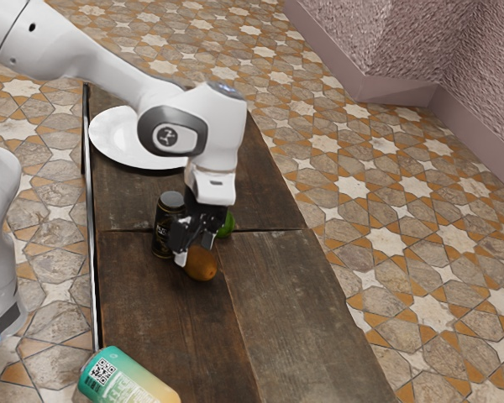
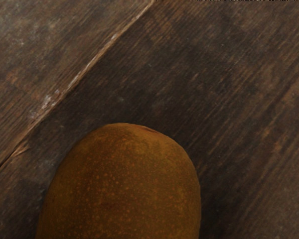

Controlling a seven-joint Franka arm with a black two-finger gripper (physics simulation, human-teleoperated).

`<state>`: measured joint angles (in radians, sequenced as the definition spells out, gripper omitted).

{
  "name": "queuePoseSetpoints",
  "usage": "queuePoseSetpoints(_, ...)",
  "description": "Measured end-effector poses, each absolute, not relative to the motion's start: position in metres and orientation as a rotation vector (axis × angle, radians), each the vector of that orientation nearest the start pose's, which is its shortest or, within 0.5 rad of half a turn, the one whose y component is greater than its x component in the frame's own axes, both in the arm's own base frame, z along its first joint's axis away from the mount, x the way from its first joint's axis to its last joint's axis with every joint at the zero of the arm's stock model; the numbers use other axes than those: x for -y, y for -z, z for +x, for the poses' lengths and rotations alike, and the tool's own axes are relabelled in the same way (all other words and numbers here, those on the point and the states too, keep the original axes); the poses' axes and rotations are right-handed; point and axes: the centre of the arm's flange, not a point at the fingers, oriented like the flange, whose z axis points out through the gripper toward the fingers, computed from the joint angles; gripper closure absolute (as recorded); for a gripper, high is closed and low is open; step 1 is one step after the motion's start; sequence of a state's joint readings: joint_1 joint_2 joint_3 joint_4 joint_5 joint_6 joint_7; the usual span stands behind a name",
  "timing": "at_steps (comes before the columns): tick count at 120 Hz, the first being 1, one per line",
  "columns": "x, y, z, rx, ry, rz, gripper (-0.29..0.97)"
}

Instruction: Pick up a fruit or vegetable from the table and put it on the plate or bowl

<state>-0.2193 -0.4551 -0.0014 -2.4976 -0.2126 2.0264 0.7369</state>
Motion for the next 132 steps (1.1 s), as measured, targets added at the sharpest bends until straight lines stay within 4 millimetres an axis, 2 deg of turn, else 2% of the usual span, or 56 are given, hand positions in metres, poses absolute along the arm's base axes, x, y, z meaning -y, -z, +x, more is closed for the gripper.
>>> queuePoseSetpoints(51,0.101,-0.428,0.391,-1.373,0.047,-3.049,0.08)
queuePoseSetpoints(69,0.1,-0.426,0.393,-1.346,0.064,-3.086,0.28)
queuePoseSetpoints(90,0.1,-0.422,0.397,-1.319,0.079,-3.113,0.35)
queuePoseSetpoints(116,0.101,-0.424,0.401,-1.295,0.132,-3.115,0.37)
queuePoseSetpoints(132,0.105,-0.434,0.404,-1.298,0.19,-3.097,0.37)
